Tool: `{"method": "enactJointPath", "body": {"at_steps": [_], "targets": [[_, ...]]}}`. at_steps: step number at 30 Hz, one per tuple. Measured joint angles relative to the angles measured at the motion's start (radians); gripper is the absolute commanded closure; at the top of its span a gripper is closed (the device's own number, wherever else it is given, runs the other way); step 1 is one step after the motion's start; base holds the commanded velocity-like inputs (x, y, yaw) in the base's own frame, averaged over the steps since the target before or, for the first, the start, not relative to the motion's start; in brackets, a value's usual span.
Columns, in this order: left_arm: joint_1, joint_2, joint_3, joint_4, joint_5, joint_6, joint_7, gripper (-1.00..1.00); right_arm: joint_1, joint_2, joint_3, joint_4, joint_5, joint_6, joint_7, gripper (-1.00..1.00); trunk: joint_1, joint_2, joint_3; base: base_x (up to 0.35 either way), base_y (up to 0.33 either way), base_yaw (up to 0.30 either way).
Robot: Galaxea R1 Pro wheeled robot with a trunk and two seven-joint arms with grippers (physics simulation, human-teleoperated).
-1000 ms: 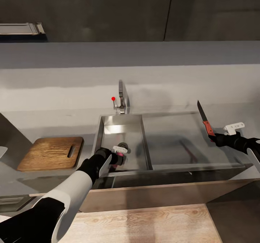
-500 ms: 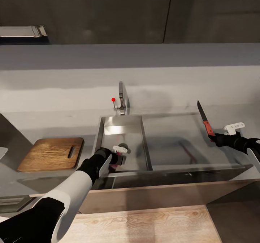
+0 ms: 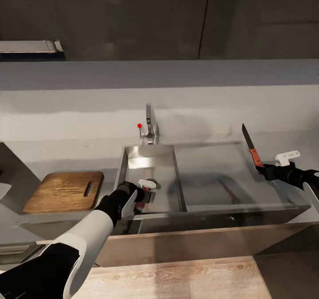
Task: In the kitchen, take the Vidalia onion out of the sink, dice it on the chopping board with the paring knife, put the diced onion into the bowl on the countertop, then place both the paring knife and the chopping board into the sink.
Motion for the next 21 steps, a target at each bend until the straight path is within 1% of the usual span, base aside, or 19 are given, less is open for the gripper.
{"method": "enactJointPath", "body": {"at_steps": [2,3,4,6,7,10,12,15,17,21], "targets": [[0.000,0.000,0.000,-0.003,0.000,-0.015,-0.002,1.00,0.000,0.000,0.000,0.000,0.000,0.000,0.000,1.00,0.000,0.000,0.003,0.000,0.000,0.000],[0.000,0.000,0.000,-0.005,0.000,-0.041,-0.001,1.00,0.000,0.000,0.000,0.000,0.000,0.000,0.000,1.00,0.000,0.000,0.005,0.000,0.000,0.000],[0.000,0.000,0.000,-0.007,0.000,-0.076,0.000,1.00,0.000,0.000,0.000,0.000,0.000,0.000,0.000,1.00,0.000,0.000,0.006,0.000,0.000,0.000],[0.000,0.000,0.000,-0.008,0.000,-0.201,0.002,1.00,0.000,0.000,0.000,0.000,0.000,0.000,0.000,1.00,0.000,0.000,0.010,0.000,0.000,0.000],[0.000,0.000,0.000,-0.009,0.000,-0.229,0.003,1.00,0.000,0.000,0.000,0.000,0.000,0.000,0.000,1.00,0.000,0.000,0.011,0.000,0.000,0.000],[0.000,0.000,0.000,-0.012,-0.001,-0.260,0.003,1.00,0.000,0.000,0.000,0.000,0.000,0.000,0.000,1.00,0.000,0.000,0.016,0.000,0.000,0.000],[0.000,0.000,-0.001,-0.046,0.000,-0.274,0.004,1.00,0.000,0.000,0.000,0.000,0.000,0.000,0.000,1.00,0.000,0.000,0.019,0.000,0.000,0.000],[0.003,0.000,-0.001,-0.094,0.000,-0.278,0.004,1.00,0.000,0.000,0.000,0.000,0.000,0.000,0.000,1.00,0.000,0.000,0.024,0.000,0.000,0.000],[0.008,0.000,-0.001,-0.146,0.000,-0.278,0.004,1.00,0.000,0.000,0.000,0.000,0.000,0.000,0.000,1.00,0.000,0.000,0.027,0.000,0.000,0.000],[0.023,0.000,-0.003,-0.191,-0.001,-0.278,0.004,1.00,0.000,0.000,0.000,0.000,0.000,0.000,0.000,1.00,0.000,0.000,0.033,0.000,0.000,0.000]]}}
